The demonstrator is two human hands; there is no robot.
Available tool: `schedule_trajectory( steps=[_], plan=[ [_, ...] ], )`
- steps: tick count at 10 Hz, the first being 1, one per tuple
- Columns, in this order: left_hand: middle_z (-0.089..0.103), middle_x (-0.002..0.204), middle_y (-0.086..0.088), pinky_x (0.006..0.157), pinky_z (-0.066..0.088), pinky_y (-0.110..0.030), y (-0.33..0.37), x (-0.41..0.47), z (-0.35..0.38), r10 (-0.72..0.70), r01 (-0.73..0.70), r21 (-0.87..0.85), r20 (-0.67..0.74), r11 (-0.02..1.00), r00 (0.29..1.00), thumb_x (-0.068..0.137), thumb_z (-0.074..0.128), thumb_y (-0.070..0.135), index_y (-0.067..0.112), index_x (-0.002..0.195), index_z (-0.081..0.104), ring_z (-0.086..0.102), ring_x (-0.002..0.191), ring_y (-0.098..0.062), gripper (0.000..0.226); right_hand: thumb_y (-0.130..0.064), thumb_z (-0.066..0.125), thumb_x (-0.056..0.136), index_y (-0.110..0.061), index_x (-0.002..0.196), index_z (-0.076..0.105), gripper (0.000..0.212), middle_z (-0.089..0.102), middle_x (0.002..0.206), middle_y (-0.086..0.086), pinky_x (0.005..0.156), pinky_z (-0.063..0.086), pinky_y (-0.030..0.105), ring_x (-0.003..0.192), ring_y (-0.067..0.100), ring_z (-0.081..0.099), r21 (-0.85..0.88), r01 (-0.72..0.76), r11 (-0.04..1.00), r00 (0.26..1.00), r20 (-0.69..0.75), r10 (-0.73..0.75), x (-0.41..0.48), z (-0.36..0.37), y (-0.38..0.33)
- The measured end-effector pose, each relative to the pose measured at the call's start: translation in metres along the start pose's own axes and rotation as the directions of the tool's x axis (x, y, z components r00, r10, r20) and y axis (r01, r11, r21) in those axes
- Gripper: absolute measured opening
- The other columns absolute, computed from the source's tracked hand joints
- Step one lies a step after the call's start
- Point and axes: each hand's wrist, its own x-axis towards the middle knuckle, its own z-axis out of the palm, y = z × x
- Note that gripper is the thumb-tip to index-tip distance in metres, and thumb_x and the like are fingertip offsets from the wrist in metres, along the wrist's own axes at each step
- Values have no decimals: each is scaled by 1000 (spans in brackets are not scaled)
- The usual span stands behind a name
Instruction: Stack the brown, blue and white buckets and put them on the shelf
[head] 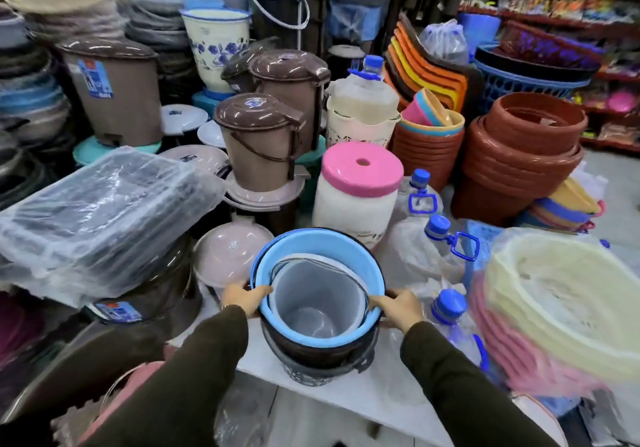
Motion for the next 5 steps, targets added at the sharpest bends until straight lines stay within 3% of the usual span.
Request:
schedule_trajectory(
  steps=[1, 2, 3, 4, 5],
  plan=[
    [71, 109, -18, 80, 60, -46, -26, 19, 13, -120, 120, 13, 19, 993, 993, 71, 74, 13, 4, 118, 66, 69, 90, -34, 48, -18, 75, 63, -3, 100, 71, 39, 76, 87, 16, 69, 64, 46, 76, 31, 74, -119, -26, 993, 1000, 4, 26, 16, 11, 21],
    [70, 112, -17, 84, 59, -43, -40, 24, 19, -144, 143, 50, 15, 988, 989, 71, 73, 15, 9, 119, 65, 67, 91, -32, 49, -18, 74, 70, -6, 103, 71, 36, 74, 86, 10, 69, 62, 34, 71, 21, 71, -215, -8, 977, 1000, -2, 8, 16, 13, 27],
    [64, 113, -11, 77, 54, -38, -45, 24, 23, -190, 190, 12, 40, 982, 981, 77, 71, 18, 22, 118, 60, 62, 94, -31, 43, -21, 72, 77, -12, 104, 68, 29, 68, 87, 4, 57, 47, 17, 65, 5, 58, -312, 26, 950, 1000, -4, -29, 14, 13, 29],
    [66, 118, -11, 85, 55, -42, -50, 34, 25, -157, 150, 115, 60, 982, 986, 73, 72, 35, 24, 120, 60, 62, 101, -33, 50, -24, 71, 80, -10, 106, 69, 30, 68, 90, 4, 57, 43, 18, 66, 6, 56, -392, 47, 919, 999, 32, -38, 16, 13, 29],
    [62, 129, -8, 103, 49, -48, -52, 45, 26, -8, -12, 360, 54, 933, 999, 70, 71, 53, 23, 128, 54, 59, 114, -34, 67, -30, 72, 80, -7, 112, 67, 39, 71, 104, 11, 73, 47, 27, 82, 18, 60, -459, 50, 887, 997, 69, -20, 13, 12, 16]
  ],
)
